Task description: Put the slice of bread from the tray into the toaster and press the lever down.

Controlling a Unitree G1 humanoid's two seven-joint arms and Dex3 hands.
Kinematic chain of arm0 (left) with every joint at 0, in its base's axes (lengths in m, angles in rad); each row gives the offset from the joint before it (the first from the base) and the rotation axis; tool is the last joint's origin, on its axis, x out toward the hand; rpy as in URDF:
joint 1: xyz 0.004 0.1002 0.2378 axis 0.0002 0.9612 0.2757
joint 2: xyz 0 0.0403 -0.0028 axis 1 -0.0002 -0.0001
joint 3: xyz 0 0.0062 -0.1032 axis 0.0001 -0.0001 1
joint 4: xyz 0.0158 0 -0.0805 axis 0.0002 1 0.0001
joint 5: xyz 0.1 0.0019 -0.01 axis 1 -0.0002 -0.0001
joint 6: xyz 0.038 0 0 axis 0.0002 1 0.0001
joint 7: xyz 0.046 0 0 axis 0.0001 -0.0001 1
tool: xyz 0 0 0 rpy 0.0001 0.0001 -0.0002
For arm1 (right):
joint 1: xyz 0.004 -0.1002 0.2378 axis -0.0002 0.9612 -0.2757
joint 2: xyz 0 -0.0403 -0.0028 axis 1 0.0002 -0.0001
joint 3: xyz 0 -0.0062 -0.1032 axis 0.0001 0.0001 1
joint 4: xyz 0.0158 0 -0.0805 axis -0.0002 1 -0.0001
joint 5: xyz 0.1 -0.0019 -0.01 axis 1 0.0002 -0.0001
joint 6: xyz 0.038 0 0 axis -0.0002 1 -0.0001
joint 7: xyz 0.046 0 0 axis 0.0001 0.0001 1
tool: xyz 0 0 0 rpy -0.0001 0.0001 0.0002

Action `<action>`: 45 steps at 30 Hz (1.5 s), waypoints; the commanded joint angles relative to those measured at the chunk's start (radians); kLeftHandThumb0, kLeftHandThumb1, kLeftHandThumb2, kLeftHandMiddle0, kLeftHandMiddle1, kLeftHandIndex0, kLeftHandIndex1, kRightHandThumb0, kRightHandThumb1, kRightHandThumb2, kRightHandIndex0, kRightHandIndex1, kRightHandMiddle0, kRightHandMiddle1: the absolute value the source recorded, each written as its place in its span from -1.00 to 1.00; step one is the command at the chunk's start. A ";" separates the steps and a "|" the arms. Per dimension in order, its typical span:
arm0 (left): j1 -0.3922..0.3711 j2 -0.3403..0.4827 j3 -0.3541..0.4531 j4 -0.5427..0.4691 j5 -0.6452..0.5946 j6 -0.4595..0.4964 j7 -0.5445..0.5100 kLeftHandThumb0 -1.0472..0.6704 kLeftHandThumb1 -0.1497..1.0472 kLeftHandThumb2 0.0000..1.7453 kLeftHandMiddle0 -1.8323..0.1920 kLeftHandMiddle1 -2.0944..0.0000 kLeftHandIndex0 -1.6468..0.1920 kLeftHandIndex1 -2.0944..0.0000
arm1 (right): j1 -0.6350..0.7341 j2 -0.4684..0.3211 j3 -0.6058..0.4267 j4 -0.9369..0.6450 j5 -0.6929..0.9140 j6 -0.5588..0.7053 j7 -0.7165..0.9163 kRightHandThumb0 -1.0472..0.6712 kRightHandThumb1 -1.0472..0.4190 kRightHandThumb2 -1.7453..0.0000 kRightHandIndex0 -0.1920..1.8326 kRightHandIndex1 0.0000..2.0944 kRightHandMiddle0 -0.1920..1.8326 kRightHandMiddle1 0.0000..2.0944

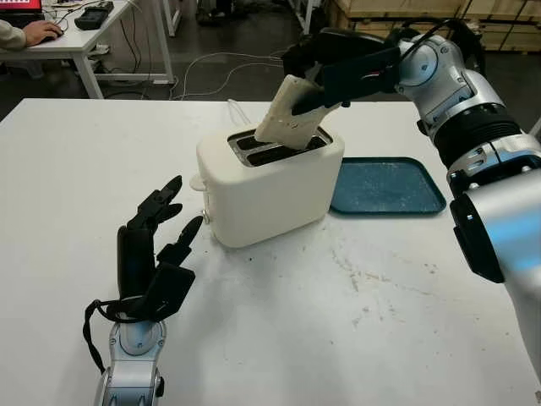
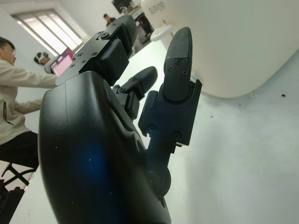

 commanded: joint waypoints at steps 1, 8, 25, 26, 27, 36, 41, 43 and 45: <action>0.000 0.003 -0.001 0.006 0.000 -0.013 0.002 -0.23 0.79 -0.75 0.45 0.24 0.16 1.00 | 0.003 0.000 0.009 0.005 -0.011 0.003 0.010 -0.40 -0.83 0.67 0.31 0.67 0.11 0.67; 0.003 0.002 -0.001 0.004 0.000 -0.012 0.001 -0.24 0.79 -0.75 0.45 0.24 0.16 1.00 | 0.017 -0.002 0.013 0.009 -0.013 -0.006 0.027 -0.40 -0.83 0.65 0.30 0.67 0.11 0.67; 0.006 0.002 -0.003 0.003 0.002 -0.014 0.003 -0.26 0.79 -0.75 0.44 0.23 0.16 1.00 | 0.079 0.011 0.110 -0.022 -0.105 -0.090 -0.058 -0.60 -0.83 0.76 0.19 0.67 0.02 0.59; 0.006 0.001 -0.003 0.004 0.000 -0.015 0.003 -0.26 0.79 -0.75 0.44 0.23 0.16 1.00 | 0.081 0.010 0.123 -0.027 -0.119 -0.096 -0.067 -0.68 -0.83 0.77 0.16 0.63 -0.02 0.58; 0.006 0.001 -0.002 0.005 -0.003 -0.016 0.002 -0.26 0.79 -0.75 0.44 0.23 0.16 1.00 | 0.082 0.010 0.133 -0.030 -0.129 -0.100 -0.073 -0.72 -0.83 0.78 0.14 0.61 -0.04 0.57; 0.006 0.000 -0.003 0.005 -0.004 -0.012 -0.001 -0.25 0.79 -0.75 0.45 0.23 0.16 1.00 | 0.081 0.015 0.136 -0.033 -0.125 -0.096 -0.085 -0.76 -0.81 0.98 -0.11 0.41 -0.16 0.20; 0.006 -0.002 -0.003 0.005 -0.005 -0.010 0.000 -0.25 0.79 -0.76 0.46 0.22 0.16 1.00 | 0.075 0.016 0.117 -0.039 -0.112 -0.084 -0.087 -0.72 -0.75 1.00 -0.16 0.65 -0.23 0.22; 0.005 -0.001 -0.004 0.007 0.003 -0.010 0.003 -0.26 0.79 -0.76 0.45 0.21 0.15 0.99 | 0.068 0.017 0.111 -0.038 -0.111 -0.066 -0.085 -0.70 -0.73 1.00 -0.23 0.63 -0.25 0.19; 0.004 0.000 -0.004 0.009 0.005 -0.012 0.004 -0.26 0.79 -0.76 0.45 0.21 0.15 0.99 | 0.061 0.015 0.109 -0.039 -0.113 -0.061 -0.087 -0.68 -0.72 1.00 -0.28 0.44 -0.23 0.09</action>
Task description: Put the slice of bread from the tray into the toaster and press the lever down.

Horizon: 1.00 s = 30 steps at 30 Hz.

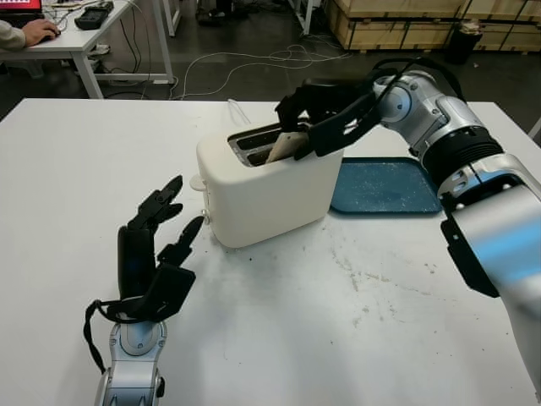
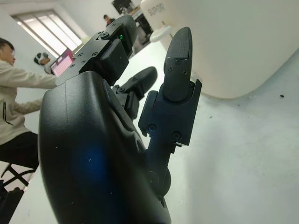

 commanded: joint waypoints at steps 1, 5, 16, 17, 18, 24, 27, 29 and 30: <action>0.003 0.002 -0.001 0.011 0.001 -0.012 0.003 -0.26 0.79 -0.76 0.45 0.21 0.15 0.99 | -0.012 0.003 -0.005 -0.013 0.001 0.010 -0.020 -0.67 -0.71 1.00 -0.29 0.39 -0.23 0.07; 0.002 -0.001 -0.002 0.011 0.003 -0.010 0.006 -0.25 0.79 -0.77 0.45 0.20 0.15 0.99 | -0.028 -0.007 -0.003 -0.009 -0.008 0.007 -0.050 -0.68 -0.70 1.00 -0.35 0.29 -0.20 0.03; 0.006 0.000 -0.004 0.009 -0.003 -0.006 0.001 -0.25 0.79 -0.77 0.46 0.19 0.15 0.99 | -0.082 -0.033 -0.042 0.016 0.016 0.032 -0.113 -0.71 -0.72 1.00 -0.38 0.41 -0.20 0.10; 0.005 0.001 -0.004 0.010 -0.004 -0.007 -0.001 -0.25 0.79 -0.76 0.46 0.19 0.15 0.99 | -0.086 -0.038 -0.046 0.019 0.014 0.035 -0.121 -0.71 -0.73 0.99 -0.40 0.38 -0.21 0.09; 0.005 0.001 -0.004 0.010 -0.005 -0.008 -0.002 -0.25 0.79 -0.76 0.45 0.19 0.15 0.99 | -0.089 -0.044 -0.047 0.020 0.008 0.037 -0.133 -0.72 -0.75 0.99 -0.41 0.32 -0.22 0.09; -0.001 -0.001 -0.005 0.009 -0.006 -0.002 -0.002 -0.24 0.79 -0.77 0.46 0.18 0.14 0.99 | -0.089 -0.061 -0.076 0.024 0.019 0.048 -0.201 -0.73 -0.80 1.00 -0.37 0.22 -0.24 0.16; -0.004 -0.001 -0.007 0.012 -0.008 -0.008 -0.003 -0.24 0.79 -0.77 0.46 0.18 0.14 0.99 | -0.075 -0.064 -0.088 0.019 0.023 0.039 -0.210 -0.66 -0.79 1.00 -0.28 0.31 -0.12 0.10; -0.004 -0.002 -0.008 0.009 -0.009 -0.004 -0.005 -0.24 0.79 -0.77 0.47 0.18 0.15 0.99 | -0.068 -0.065 -0.087 0.017 0.020 0.035 -0.205 -0.63 -0.78 1.00 -0.23 0.28 -0.04 -0.03; -0.005 -0.002 -0.008 0.009 -0.010 -0.002 -0.007 -0.24 0.79 -0.77 0.47 0.18 0.15 0.99 | -0.066 -0.065 -0.088 0.017 0.021 0.034 -0.197 -0.59 -0.77 1.00 -0.18 0.17 0.02 -0.17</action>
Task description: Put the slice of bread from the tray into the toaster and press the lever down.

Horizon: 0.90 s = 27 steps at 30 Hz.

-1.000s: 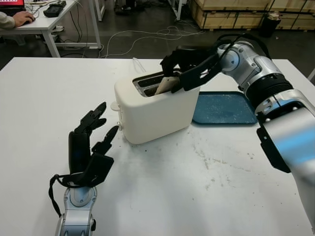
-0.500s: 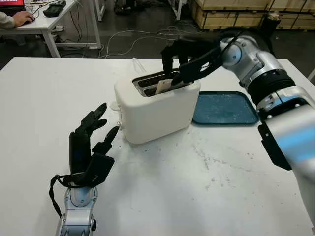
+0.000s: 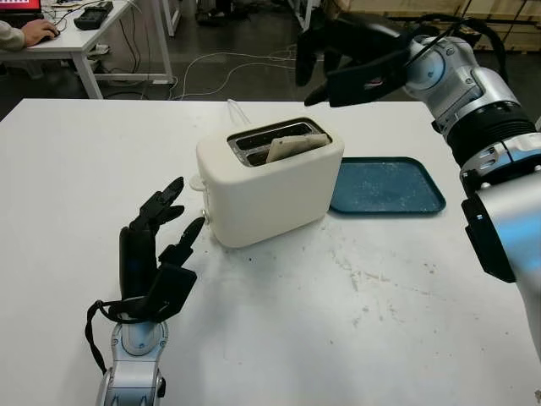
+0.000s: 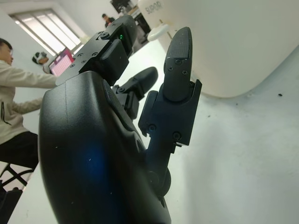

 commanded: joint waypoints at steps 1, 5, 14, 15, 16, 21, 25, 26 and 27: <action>-0.006 -0.001 -0.005 0.001 -0.007 -0.003 -0.005 -0.24 0.79 -0.76 0.47 0.18 0.15 1.00 | 0.009 -0.009 -0.009 -0.002 0.014 -0.001 0.008 -0.57 -0.76 1.00 -0.13 0.10 0.06 -0.27; -0.006 0.001 -0.004 0.004 0.000 -0.009 -0.002 -0.25 0.79 -0.76 0.47 0.18 0.15 0.99 | 0.031 -0.012 -0.032 -0.017 0.043 -0.025 0.039 -0.53 -0.71 1.00 -0.02 0.01 0.21 -0.63; -0.007 0.001 -0.005 0.001 0.003 -0.006 -0.002 -0.24 0.79 -0.76 0.47 0.17 0.15 1.00 | 0.099 -0.017 -0.053 -0.047 0.076 -0.069 0.097 -0.38 -0.61 1.00 0.00 0.06 0.26 -0.90; -0.006 0.000 -0.005 0.001 0.004 -0.006 0.000 -0.25 0.79 -0.76 0.47 0.17 0.15 0.99 | 0.104 -0.016 -0.052 -0.046 0.075 -0.073 0.098 -0.36 -0.60 1.00 0.02 0.01 0.28 -0.91; -0.005 -0.001 -0.005 0.001 0.005 -0.006 0.002 -0.24 0.79 -0.76 0.47 0.17 0.15 0.99 | 0.107 -0.015 -0.051 -0.044 0.074 -0.076 0.100 -0.35 -0.60 1.00 0.06 -0.09 0.30 -0.92; -0.005 -0.001 -0.003 0.001 0.001 -0.006 0.000 -0.23 0.79 -0.76 0.47 0.18 0.15 0.99 | 0.109 -0.003 -0.036 -0.050 0.063 -0.061 0.125 -0.26 -0.57 1.00 0.20 -0.32 0.36 -0.94; -0.005 -0.002 -0.002 0.001 -0.012 -0.007 -0.008 -0.22 0.79 -0.75 0.48 0.17 0.16 1.00 | 0.116 0.004 -0.031 -0.045 0.064 -0.079 0.126 -0.24 -0.57 1.00 0.24 -0.35 0.40 -0.94; -0.005 -0.004 -0.002 0.001 -0.015 -0.008 -0.007 -0.22 0.79 -0.75 0.48 0.17 0.16 1.00 | 0.118 0.005 -0.028 -0.044 0.060 -0.080 0.121 -0.26 -0.57 1.00 0.24 -0.36 0.41 -0.94; -0.004 -0.005 -0.002 0.001 -0.014 -0.007 -0.005 -0.22 0.79 -0.75 0.48 0.16 0.16 1.00 | 0.119 0.007 -0.024 -0.044 0.056 -0.081 0.117 -0.27 -0.57 1.00 0.25 -0.37 0.41 -0.94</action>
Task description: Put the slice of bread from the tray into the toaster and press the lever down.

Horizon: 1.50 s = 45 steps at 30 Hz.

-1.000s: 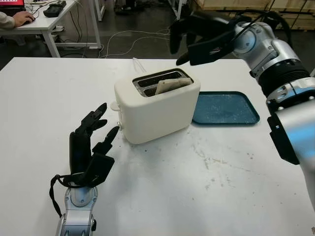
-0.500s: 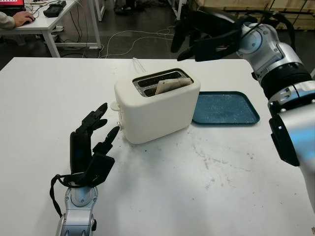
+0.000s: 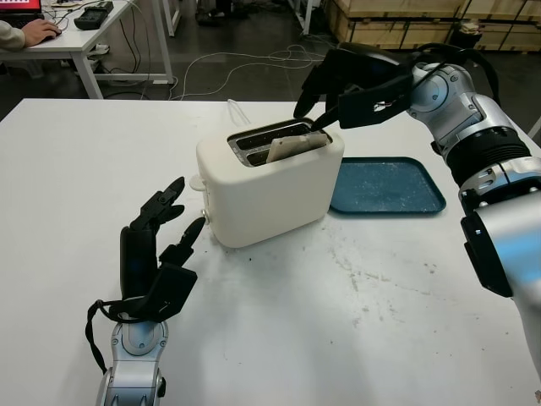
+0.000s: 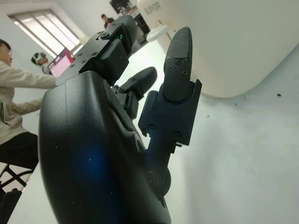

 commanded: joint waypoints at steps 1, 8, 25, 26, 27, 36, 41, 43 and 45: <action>-0.003 -0.004 -0.004 0.001 -0.002 -0.006 0.001 -0.23 0.79 -0.75 0.48 0.16 0.16 1.00 | 0.017 0.007 0.010 -0.005 -0.006 -0.018 -0.008 -0.29 -0.57 1.00 0.25 -0.38 0.42 -0.94; -0.002 -0.002 -0.008 -0.001 0.016 0.001 0.006 -0.24 0.79 -0.76 0.48 0.15 0.15 1.00 | 0.013 0.020 0.031 -0.001 -0.012 -0.014 -0.015 -0.35 -0.60 0.99 0.29 -0.40 0.46 -0.93; 0.002 -0.015 -0.010 0.009 0.003 -0.008 0.007 -0.23 0.79 -0.77 0.51 0.14 0.16 1.00 | 0.012 0.072 0.053 0.014 -0.027 -0.009 -0.040 -0.28 -0.62 0.99 0.25 -0.42 0.43 -0.96; 0.002 -0.014 -0.010 0.011 0.004 -0.010 0.008 -0.24 0.79 -0.76 0.51 0.14 0.16 1.00 | 0.013 0.072 0.053 0.015 -0.026 -0.012 -0.040 -0.28 -0.62 1.00 0.25 -0.41 0.43 -0.96; 0.002 -0.017 -0.010 0.012 0.003 -0.011 0.010 -0.24 0.79 -0.77 0.50 0.13 0.15 1.00 | 0.012 0.073 0.051 0.017 -0.024 -0.011 -0.039 -0.28 -0.62 1.00 0.24 -0.42 0.42 -0.96; 0.005 -0.023 -0.012 0.008 -0.012 -0.007 0.003 -0.22 0.79 -0.77 0.53 0.13 0.16 1.00 | 0.006 0.065 0.029 0.014 -0.011 0.007 -0.074 -0.24 -0.60 1.00 0.23 -0.40 0.42 -0.97; 0.006 -0.019 -0.013 0.002 0.003 0.003 0.008 -0.22 0.79 -0.76 0.52 0.13 0.16 1.00 | -0.014 0.021 -0.011 -0.006 -0.001 -0.037 -0.150 -0.30 -0.60 1.00 -0.06 -0.08 0.30 -1.00; 0.007 -0.019 -0.011 0.002 -0.005 0.001 0.004 -0.21 0.79 -0.76 0.53 0.13 0.16 1.00 | -0.024 -0.006 -0.031 -0.020 -0.005 -0.039 -0.211 -0.38 -0.62 1.00 -0.19 -0.03 0.24 -1.00; 0.007 -0.018 -0.009 0.001 -0.007 -0.001 0.003 -0.21 0.79 -0.76 0.53 0.13 0.16 1.00 | -0.025 -0.031 -0.053 -0.033 -0.007 -0.052 -0.283 -0.44 -0.63 1.00 -0.17 -0.18 0.19 -1.00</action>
